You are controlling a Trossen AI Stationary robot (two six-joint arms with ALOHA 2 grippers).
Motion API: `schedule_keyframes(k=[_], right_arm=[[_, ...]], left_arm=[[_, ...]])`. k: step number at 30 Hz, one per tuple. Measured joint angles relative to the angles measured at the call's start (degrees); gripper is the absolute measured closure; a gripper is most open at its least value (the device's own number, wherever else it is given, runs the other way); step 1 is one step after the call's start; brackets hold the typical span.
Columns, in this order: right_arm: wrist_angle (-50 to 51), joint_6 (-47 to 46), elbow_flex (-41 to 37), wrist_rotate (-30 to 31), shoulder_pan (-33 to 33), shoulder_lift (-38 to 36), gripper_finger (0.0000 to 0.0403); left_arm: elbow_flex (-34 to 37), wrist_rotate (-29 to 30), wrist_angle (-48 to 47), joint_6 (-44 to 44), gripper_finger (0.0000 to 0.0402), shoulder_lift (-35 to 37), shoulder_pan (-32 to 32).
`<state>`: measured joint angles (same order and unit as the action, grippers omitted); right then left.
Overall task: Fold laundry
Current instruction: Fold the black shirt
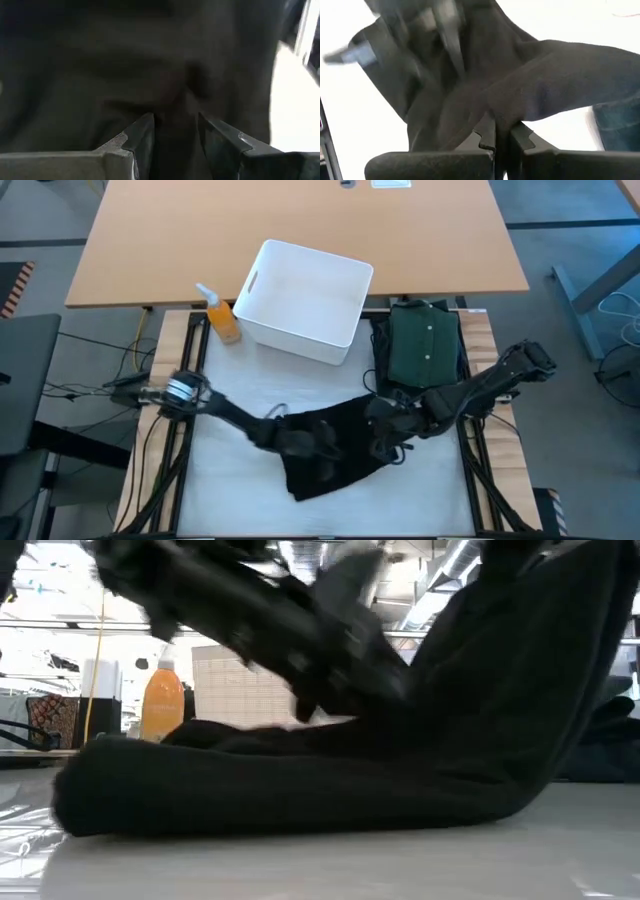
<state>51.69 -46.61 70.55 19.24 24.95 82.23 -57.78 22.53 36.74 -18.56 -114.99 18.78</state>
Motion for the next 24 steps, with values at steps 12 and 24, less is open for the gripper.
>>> schedule_keyframes(k=[12,24], right_arm=[[5.1,3.0,13.2,-2.8,0.0,7.7,0.0373],[7.6,1.8,13.6,-2.1,0.8,8.8,0.0370]], left_arm=[[-22.4,-7.4,-21.4,-0.6,0.0260,-13.8,-6.3],[-7.2,8.6,-49.4,1.7,0.0260,19.4,3.6]])
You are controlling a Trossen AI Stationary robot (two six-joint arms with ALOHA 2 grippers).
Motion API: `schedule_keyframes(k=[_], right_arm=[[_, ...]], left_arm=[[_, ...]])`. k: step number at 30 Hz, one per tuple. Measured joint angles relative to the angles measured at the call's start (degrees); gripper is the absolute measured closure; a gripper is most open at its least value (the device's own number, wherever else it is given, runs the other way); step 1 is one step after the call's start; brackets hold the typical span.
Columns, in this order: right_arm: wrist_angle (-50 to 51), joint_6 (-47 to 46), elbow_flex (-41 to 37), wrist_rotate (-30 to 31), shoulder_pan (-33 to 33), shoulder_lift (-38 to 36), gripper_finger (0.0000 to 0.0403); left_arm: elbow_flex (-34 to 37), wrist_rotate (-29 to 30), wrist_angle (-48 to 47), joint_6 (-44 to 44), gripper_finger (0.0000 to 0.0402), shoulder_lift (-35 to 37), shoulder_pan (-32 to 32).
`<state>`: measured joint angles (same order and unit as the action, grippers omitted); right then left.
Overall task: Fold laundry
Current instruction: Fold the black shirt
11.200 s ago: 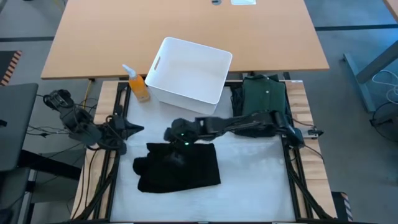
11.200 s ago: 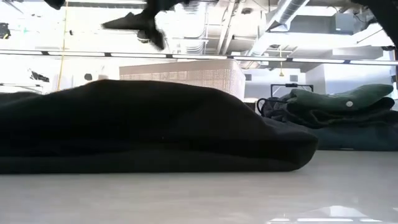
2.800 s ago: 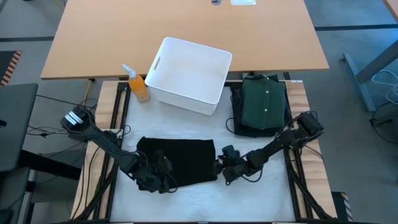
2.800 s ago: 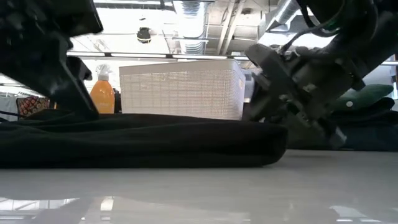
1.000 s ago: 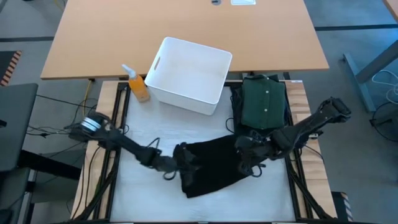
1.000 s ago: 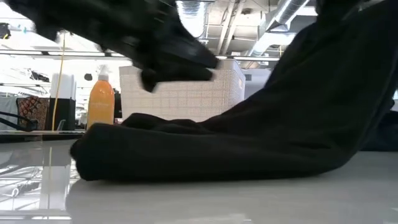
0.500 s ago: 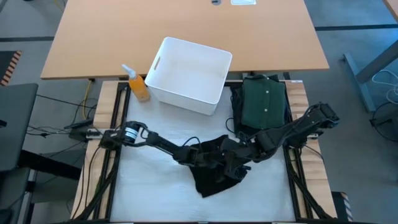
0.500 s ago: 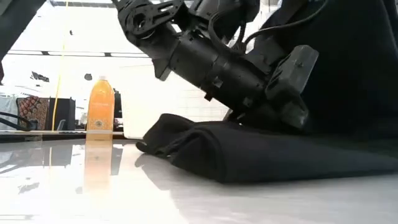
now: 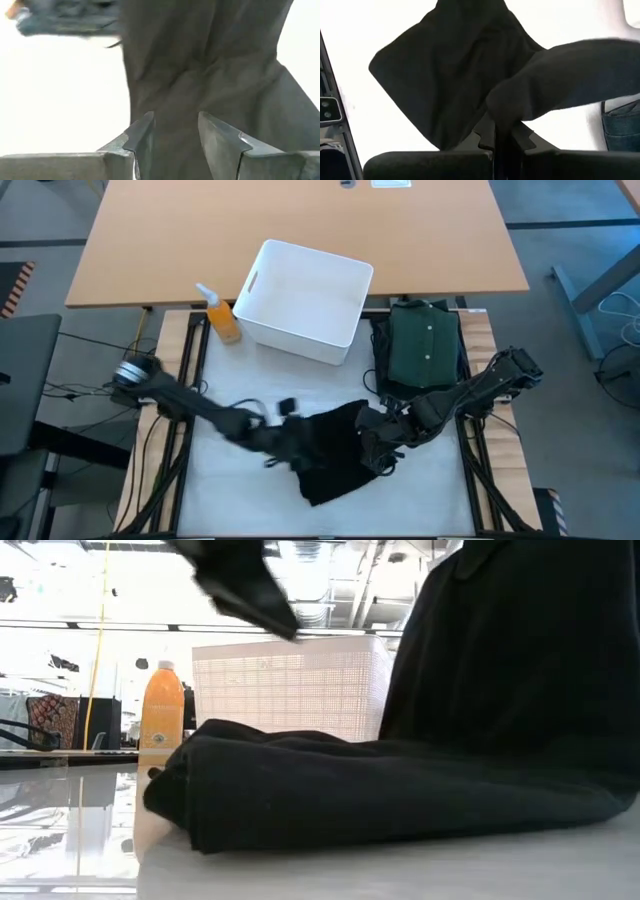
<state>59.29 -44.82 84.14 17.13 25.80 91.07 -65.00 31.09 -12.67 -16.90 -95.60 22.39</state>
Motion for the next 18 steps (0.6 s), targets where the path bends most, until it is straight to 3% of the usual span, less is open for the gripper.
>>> schedule_keyframes(k=[4,8,11,13,18], right_arm=[[-0.4,-0.1,0.0,0.7,-0.2,0.1,0.0369],[-2.5,0.6,0.0,0.8,-1.4,1.4,0.0370],[-5.0,2.5,0.1,0.2,-2.7,3.3,0.0370],[-6.7,3.4,0.7,-0.7,-3.4,5.0,0.0370],[-10.7,5.8,3.6,-2.1,-4.9,10.3,0.0370]], left_arm=[[15.0,8.9,1.9,-11.0,0.0260,12.5,5.6],[32.5,4.5,19.2,-24.2,0.0260,18.2,9.8],[41.6,2.5,37.8,-29.7,0.0260,15.4,12.0],[43.8,2.6,44.7,-31.6,0.0260,11.0,12.6],[38.6,0.6,48.2,-30.1,0.0260,-0.2,11.0]])
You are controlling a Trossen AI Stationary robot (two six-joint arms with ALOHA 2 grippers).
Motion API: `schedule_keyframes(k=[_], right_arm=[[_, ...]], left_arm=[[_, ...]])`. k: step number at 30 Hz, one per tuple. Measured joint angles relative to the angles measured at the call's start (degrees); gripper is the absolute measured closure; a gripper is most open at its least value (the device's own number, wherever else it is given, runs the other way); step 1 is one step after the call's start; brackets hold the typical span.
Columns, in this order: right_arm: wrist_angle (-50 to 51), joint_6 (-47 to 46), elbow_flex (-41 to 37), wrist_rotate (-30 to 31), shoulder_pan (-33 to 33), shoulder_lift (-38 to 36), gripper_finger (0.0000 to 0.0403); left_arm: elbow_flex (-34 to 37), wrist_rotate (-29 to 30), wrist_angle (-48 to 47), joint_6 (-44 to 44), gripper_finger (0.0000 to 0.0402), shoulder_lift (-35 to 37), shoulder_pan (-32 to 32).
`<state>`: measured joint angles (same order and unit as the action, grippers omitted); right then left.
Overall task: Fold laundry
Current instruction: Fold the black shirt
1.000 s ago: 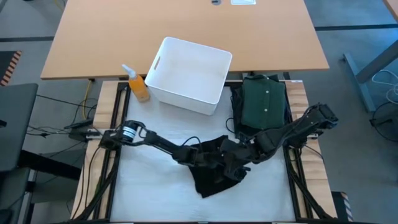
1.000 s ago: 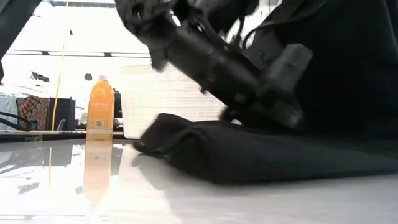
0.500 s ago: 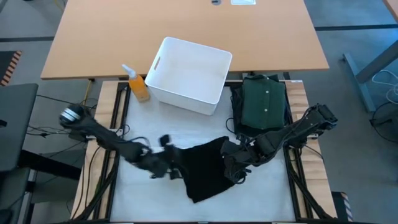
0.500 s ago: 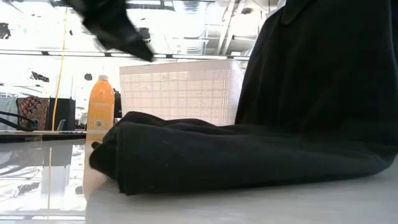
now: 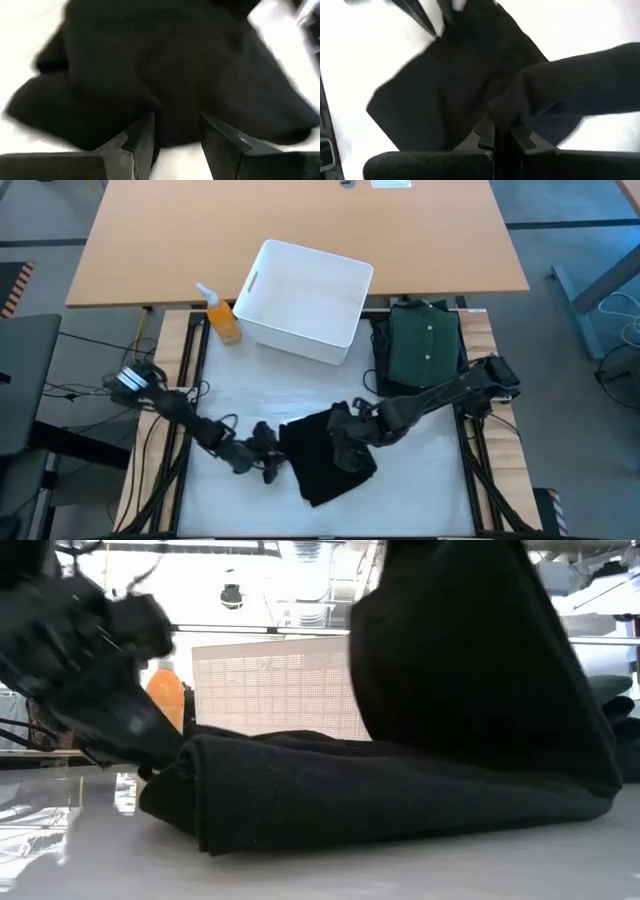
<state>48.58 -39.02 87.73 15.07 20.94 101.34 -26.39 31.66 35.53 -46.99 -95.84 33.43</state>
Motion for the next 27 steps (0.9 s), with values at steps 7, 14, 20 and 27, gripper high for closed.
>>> schedule_keyframes(k=[7,14,20,27], right_arm=[[-3.4,4.1,9.7,-2.9,-0.8,10.6,0.0367],[-2.1,8.9,19.6,-4.0,-0.8,20.8,0.0336],[-3.5,11.0,25.4,-8.3,-0.5,22.7,0.0264],[-0.8,11.2,27.5,-8.5,2.2,20.2,0.0176]], left_arm=[[-8.6,-5.9,-3.2,6.5,0.0260,-8.7,-5.0],[-10.2,-7.9,-6.8,9.0,0.0260,-8.5,-5.9],[-10.2,-7.6,-12.7,7.1,0.0260,-7.0,-5.3],[-10.1,-8.0,-20.7,7.8,0.0260,-1.7,-4.7]])
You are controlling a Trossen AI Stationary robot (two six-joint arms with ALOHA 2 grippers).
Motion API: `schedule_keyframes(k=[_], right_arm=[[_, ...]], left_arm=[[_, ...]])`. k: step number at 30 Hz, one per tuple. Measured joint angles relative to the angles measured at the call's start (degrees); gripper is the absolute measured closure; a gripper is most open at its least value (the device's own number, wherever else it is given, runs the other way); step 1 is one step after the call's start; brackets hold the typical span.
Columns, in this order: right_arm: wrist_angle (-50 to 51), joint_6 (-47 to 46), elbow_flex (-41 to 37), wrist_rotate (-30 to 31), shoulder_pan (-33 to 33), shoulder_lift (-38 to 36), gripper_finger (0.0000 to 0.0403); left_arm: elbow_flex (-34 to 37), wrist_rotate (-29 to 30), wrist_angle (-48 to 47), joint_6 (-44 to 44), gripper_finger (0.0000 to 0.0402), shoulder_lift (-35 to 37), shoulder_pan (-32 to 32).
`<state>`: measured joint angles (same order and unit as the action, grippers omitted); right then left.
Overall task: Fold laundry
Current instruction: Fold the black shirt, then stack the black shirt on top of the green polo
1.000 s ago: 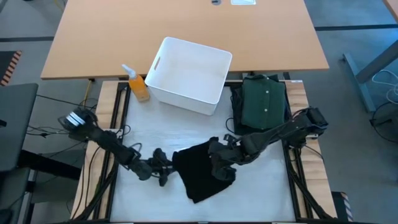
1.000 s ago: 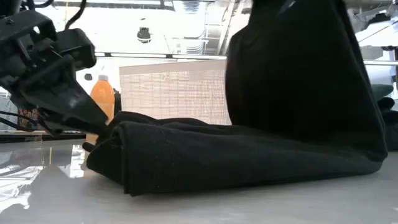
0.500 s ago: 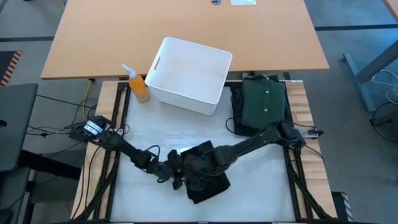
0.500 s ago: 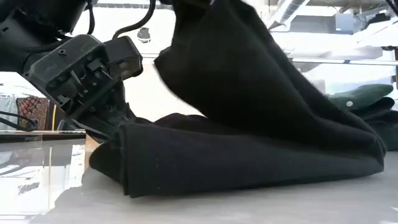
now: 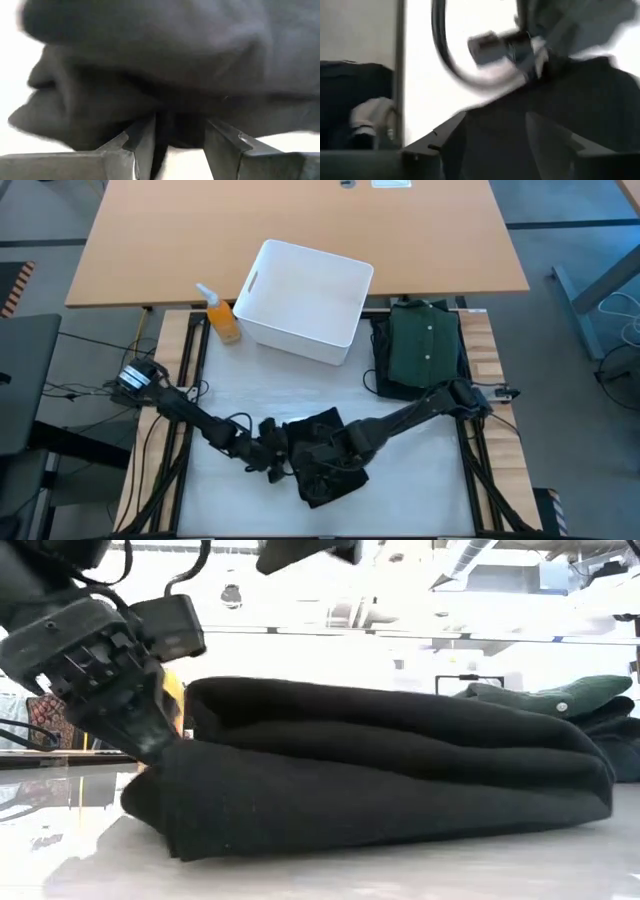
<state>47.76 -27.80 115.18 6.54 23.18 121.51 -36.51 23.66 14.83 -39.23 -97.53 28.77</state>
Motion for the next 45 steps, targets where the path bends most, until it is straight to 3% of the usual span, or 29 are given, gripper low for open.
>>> schedule_keyframes(k=[5,7,10,15,18,20,24,27,31,39,45], right_arm=[[7.7,-4.5,-1.2,14.7,3.6,-3.5,0.0160],[10.4,-9.1,-4.5,17.9,4.5,-6.0,0.0159],[9.4,-17.2,-13.8,18.2,4.7,-10.2,0.0159],[-1.7,-30.7,-33.3,17.2,5.3,-19.0,0.0159],[-10.6,-38.1,-43.6,18.7,7.1,-25.4,0.0158],[-17.5,-42.2,-49.8,19.4,8.3,-28.4,0.0157],[-31.2,-45.9,-59.8,20.0,9.5,-32.6,0.0157],[-37.6,-46.4,-64.5,19.1,9.6,-33.0,0.0157],[-41.1,-46.4,-66.8,17.2,9.6,-32.1,0.0157],[-41.3,-48.3,-66.8,16.8,11.1,-29.2,0.0157],[-53.3,-48.8,-66.8,15.8,11.3,-20.2,0.0157]], left_arm=[[0.2,1.9,-10.2,0.1,0.0260,8.7,0.9],[-0.1,3.2,-13.7,-0.6,0.0260,12.4,1.7],[0.1,5.6,-16.4,-0.9,0.0260,16.5,3.2],[0.0,11.7,-16.0,1.1,0.0260,22.3,4.1],[0.0,13.9,-14.3,2.6,0.0258,25.1,1.4],[0.0,10.4,-13.2,4.9,0.0253,26.3,-2.0],[0.0,-3.3,-8.4,10.2,0.0235,26.2,-10.9],[0.0,-12.2,-6.9,10.7,0.0216,24.7,-17.1],[0.0,-18.2,-5.3,8.6,0.0187,21.5,-22.8],[0.0,-32.9,4.3,7.1,0.0148,6.1,-25.7],[-0.5,-38.7,10.8,5.6,0.0146,-4.2,-25.7]])
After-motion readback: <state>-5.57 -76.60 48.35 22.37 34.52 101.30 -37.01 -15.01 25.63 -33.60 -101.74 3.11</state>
